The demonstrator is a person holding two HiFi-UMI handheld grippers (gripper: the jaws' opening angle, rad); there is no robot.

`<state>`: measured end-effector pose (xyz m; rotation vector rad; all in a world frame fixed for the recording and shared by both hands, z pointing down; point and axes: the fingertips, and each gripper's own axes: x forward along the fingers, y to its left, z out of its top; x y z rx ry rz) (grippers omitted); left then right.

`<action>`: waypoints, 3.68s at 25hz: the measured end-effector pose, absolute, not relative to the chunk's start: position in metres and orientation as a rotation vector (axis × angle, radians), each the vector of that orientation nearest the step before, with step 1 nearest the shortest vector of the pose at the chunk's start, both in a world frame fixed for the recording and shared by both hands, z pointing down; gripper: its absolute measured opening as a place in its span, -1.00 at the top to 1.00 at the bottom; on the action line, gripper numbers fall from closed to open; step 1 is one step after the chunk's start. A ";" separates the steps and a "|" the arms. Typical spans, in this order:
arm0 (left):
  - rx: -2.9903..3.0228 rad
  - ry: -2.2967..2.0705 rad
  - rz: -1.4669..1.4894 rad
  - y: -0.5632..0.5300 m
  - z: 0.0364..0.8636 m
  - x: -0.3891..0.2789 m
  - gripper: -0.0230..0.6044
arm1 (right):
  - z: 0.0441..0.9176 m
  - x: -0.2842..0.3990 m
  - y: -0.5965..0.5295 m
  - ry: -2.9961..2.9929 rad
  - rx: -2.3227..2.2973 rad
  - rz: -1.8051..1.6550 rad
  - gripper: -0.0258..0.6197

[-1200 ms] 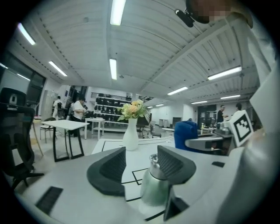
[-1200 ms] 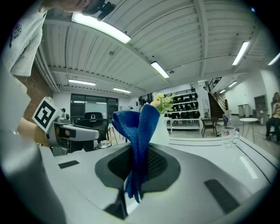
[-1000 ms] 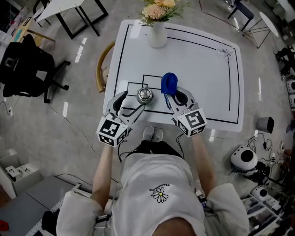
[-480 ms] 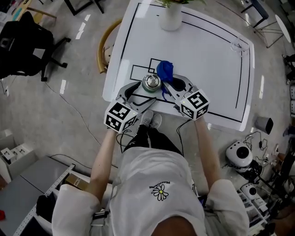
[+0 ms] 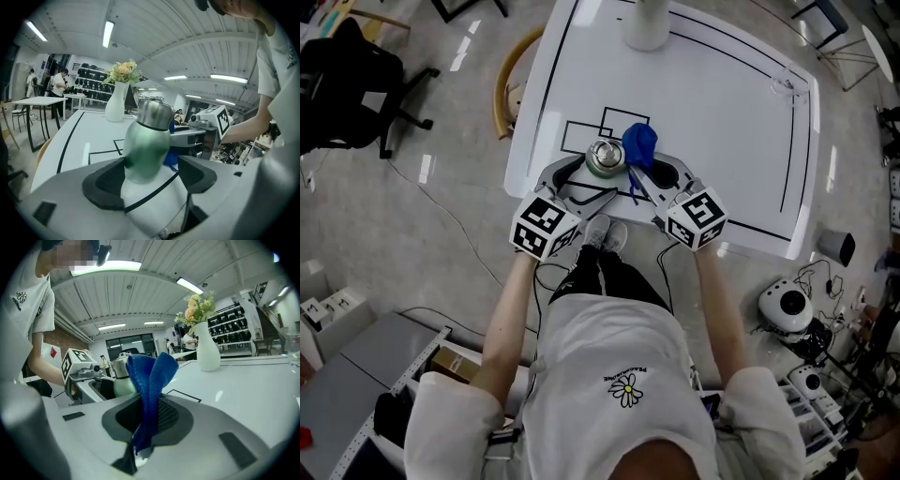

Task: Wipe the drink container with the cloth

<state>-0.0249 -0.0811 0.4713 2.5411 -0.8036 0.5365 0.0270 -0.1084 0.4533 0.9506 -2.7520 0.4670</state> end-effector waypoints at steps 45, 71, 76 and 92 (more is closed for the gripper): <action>2.595 -0.772 0.614 -0.075 0.476 -0.021 -0.26 | 0.447 0.015 -0.071 -2.705 0.942 0.293 0.79; 2.567 -0.794 0.671 -0.049 0.474 -0.006 -0.26 | 0.452 0.039 -0.072 -2.599 1.173 0.362 0.79; 2.572 -0.777 0.689 -0.041 0.476 -0.003 -0.26 | 0.452 0.036 -0.065 -2.607 1.165 0.380 0.79; 2.634 -0.758 0.653 -0.044 0.469 -0.010 -0.27 | 0.452 0.030 -0.042 -2.614 1.119 0.398 0.79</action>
